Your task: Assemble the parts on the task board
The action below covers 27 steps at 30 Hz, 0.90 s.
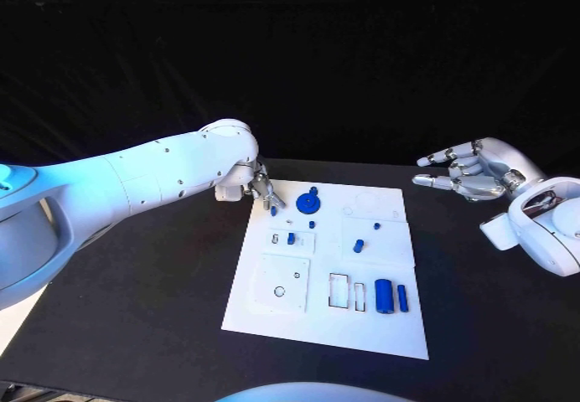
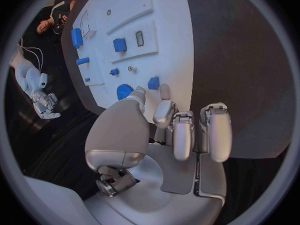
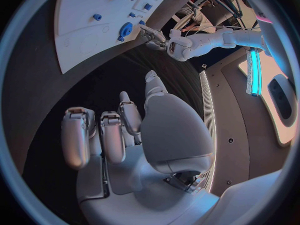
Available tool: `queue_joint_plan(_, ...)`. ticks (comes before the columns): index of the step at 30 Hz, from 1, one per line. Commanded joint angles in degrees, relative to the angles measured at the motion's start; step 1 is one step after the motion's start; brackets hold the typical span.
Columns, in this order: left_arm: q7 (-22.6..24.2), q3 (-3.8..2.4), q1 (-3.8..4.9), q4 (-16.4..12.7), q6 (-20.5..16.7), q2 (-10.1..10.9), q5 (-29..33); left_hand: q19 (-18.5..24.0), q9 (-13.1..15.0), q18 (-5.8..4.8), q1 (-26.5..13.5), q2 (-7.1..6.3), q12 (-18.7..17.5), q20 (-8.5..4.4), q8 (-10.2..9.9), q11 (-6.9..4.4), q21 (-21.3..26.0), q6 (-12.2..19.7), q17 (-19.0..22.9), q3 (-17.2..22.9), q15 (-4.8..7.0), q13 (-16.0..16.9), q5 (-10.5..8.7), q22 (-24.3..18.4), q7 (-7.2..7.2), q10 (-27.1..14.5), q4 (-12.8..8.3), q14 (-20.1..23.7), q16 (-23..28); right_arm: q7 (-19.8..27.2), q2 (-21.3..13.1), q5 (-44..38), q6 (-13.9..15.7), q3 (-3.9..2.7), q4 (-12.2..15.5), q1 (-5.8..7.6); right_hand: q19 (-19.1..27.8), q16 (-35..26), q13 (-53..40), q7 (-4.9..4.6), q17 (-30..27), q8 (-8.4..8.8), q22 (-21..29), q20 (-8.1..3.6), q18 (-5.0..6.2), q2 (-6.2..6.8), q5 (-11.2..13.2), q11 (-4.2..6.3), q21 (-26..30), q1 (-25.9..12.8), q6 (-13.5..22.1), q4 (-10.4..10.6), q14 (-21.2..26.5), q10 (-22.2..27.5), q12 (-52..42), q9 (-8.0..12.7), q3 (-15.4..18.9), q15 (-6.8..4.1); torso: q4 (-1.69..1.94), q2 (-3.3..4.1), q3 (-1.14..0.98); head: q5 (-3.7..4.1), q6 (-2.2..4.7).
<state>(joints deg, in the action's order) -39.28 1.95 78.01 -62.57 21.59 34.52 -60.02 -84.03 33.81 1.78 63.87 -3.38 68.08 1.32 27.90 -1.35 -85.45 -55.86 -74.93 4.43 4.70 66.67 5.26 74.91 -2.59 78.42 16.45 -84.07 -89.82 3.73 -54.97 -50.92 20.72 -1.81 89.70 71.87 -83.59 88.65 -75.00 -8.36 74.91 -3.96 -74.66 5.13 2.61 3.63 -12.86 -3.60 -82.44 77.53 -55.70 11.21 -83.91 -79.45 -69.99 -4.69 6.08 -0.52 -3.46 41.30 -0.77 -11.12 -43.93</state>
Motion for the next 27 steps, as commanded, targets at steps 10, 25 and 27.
queue_joint_plan(10,0.4,0.01,-0.16,-0.1,2.1,-0.2,-0.2,-3.8,-0.1,-0.36,2.0,0.26,0.6,0.10,0.5,-0.16,-0.4,-0.8,-15.1,0.9,0.17,0.2,0.39,9.6,0.06,0.4,0.0,-5.9,-0.2,0.3,0.1,-0.1,-0.7,-0.01,0.0,-0.06,0.1,-0.3,-0.5,-0.05,12.6,0.00,0.1,-0.15,0.66,-0.56,-0.3,0.19,0.3,0.2,-0.4,-0.1,-5.5,-0.1,0.0,-0.1,0.2,-0.39,-0.01,-0.01,-0.06,-0.07,-0.14)
queue_joint_plan(25,0.8,0.01,-0.21,-0.4,1.3,-0.2,0.7,-3.6,0.4,-0.26,7.5,1.95,0.5,-0.21,1.3,-0.58,0.0,-0.9,-15.1,4.1,0.46,0.1,0.26,9.2,0.54,0.5,-1.4,-5.9,-0.2,0.3,0.1,-0.1,-0.7,-0.01,-0.2,-0.06,0.1,-0.3,-0.5,-0.04,12.6,0.00,0.1,-0.15,0.65,-0.59,-0.3,0.19,0.2,0.3,-0.4,-0.2,-5.5,-0.1,0.1,-0.1,0.2,-0.39,-0.01,0.00,-0.04,-0.01,-0.23)
queue_joint_plan(27,0.9,0.01,-0.22,-0.4,0.9,-0.2,0.8,-3.6,0.5,-0.25,8.1,2.11,0.5,-0.24,1.4,-0.61,0.0,-0.9,-15.1,4.4,0.49,0.1,0.22,9.2,0.58,0.5,-1.6,-5.9,-0.2,0.3,0.1,-0.1,-0.8,-0.01,-0.2,-0.06,0.1,-0.3,-0.5,-0.04,12.6,0.00,0.1,-0.15,0.65,-0.59,-0.3,0.19,0.2,0.3,-0.4,-0.2,-5.5,-0.1,0.1,-0.1,0.2,-0.39,-0.02,0.00,-0.03,0.00,-0.29)
